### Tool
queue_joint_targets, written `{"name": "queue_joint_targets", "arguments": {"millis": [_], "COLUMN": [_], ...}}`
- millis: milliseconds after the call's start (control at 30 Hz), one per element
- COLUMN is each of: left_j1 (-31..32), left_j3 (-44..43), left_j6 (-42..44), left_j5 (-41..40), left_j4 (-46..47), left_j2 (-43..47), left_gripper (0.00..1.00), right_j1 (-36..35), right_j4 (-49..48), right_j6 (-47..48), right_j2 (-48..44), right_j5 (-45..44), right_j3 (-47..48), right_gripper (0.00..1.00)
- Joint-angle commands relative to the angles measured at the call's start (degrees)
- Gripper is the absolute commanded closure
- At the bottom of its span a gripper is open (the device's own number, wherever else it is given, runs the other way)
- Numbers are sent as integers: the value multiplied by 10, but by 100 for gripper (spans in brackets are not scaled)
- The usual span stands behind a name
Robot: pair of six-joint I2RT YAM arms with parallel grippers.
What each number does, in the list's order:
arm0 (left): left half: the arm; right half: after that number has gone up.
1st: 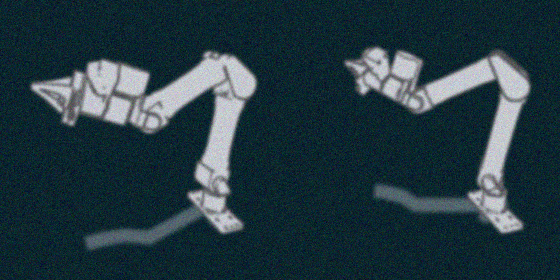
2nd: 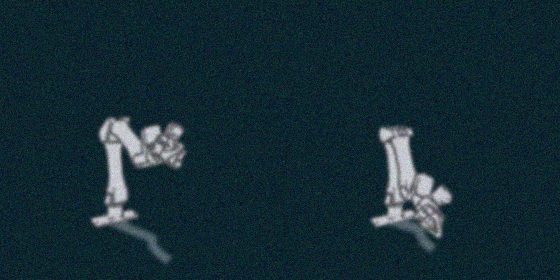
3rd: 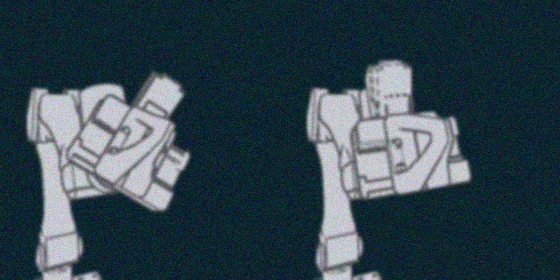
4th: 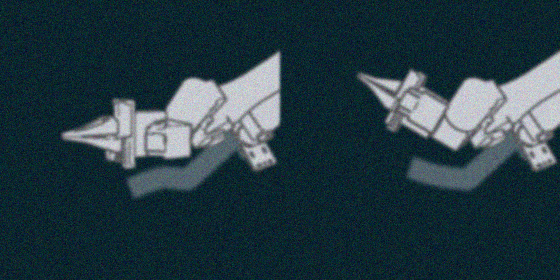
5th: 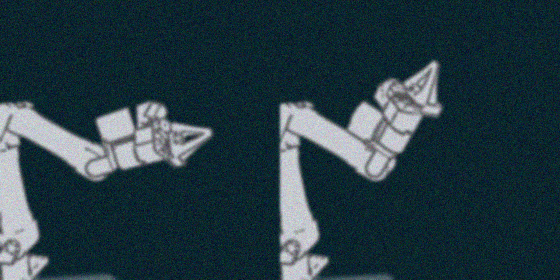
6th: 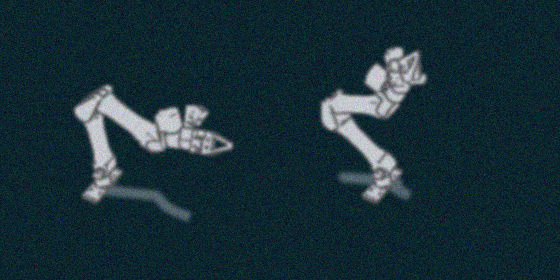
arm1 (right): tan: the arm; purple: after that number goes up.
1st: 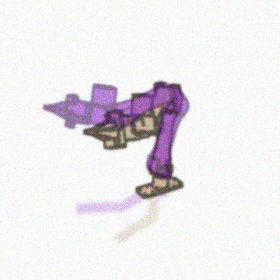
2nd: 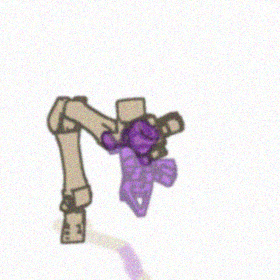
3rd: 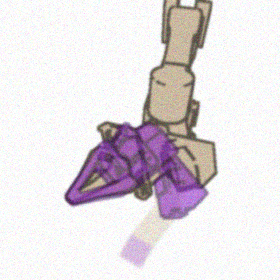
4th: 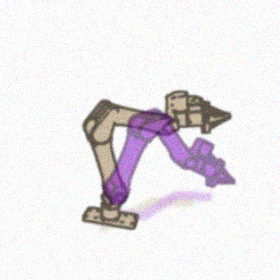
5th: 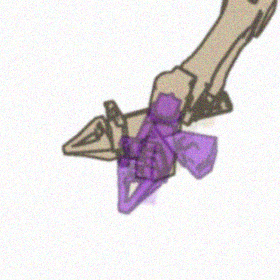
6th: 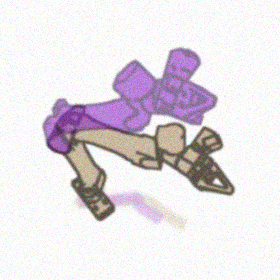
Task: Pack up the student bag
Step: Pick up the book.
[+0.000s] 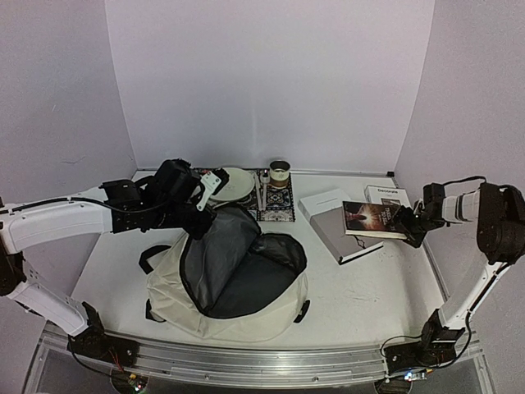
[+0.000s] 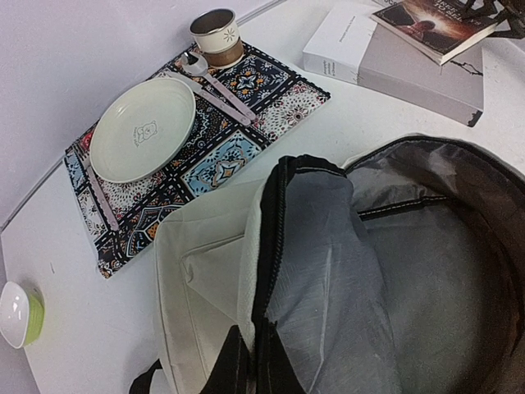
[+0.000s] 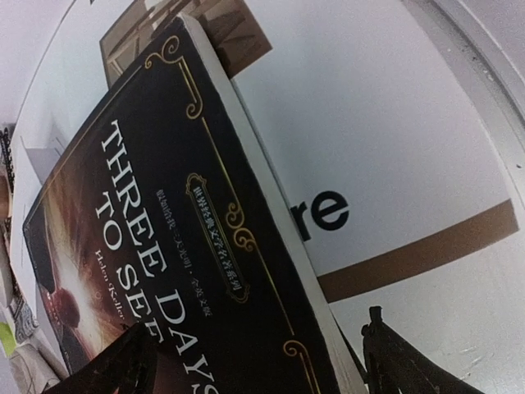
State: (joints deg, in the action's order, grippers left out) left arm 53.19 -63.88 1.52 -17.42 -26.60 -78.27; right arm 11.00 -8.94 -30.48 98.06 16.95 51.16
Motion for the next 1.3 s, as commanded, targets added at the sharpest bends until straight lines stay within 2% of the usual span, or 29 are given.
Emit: {"name": "queue_joint_targets", "arguments": {"millis": [0,233,433,700,933,1267], "left_j1": [-4,-4,-4,-4,-4,-4], "left_j3": [2,2,3,4,4,2], "left_j6": [3,3,3,3,3,4], "left_j5": [-16,-11,-10,-14,-12,-6], "left_j4": [23,24,23,23,24,23], "left_j2": [21,19,18,19,16,13], "left_gripper": [100,100,100,100,100,100], "right_j1": [4,3,4,35,35,35], "right_j4": [-26,-45,16,26,-6,-44], "right_j6": [-3,-16,7,24,15,-9], "right_j2": [-8,-94,-128,-75,-5,58], "right_j5": [79,176,137,107,190,246], "right_j3": [-27,-88,-94,-61,-16,16], "right_gripper": [19,29,28,19,23,28]}}
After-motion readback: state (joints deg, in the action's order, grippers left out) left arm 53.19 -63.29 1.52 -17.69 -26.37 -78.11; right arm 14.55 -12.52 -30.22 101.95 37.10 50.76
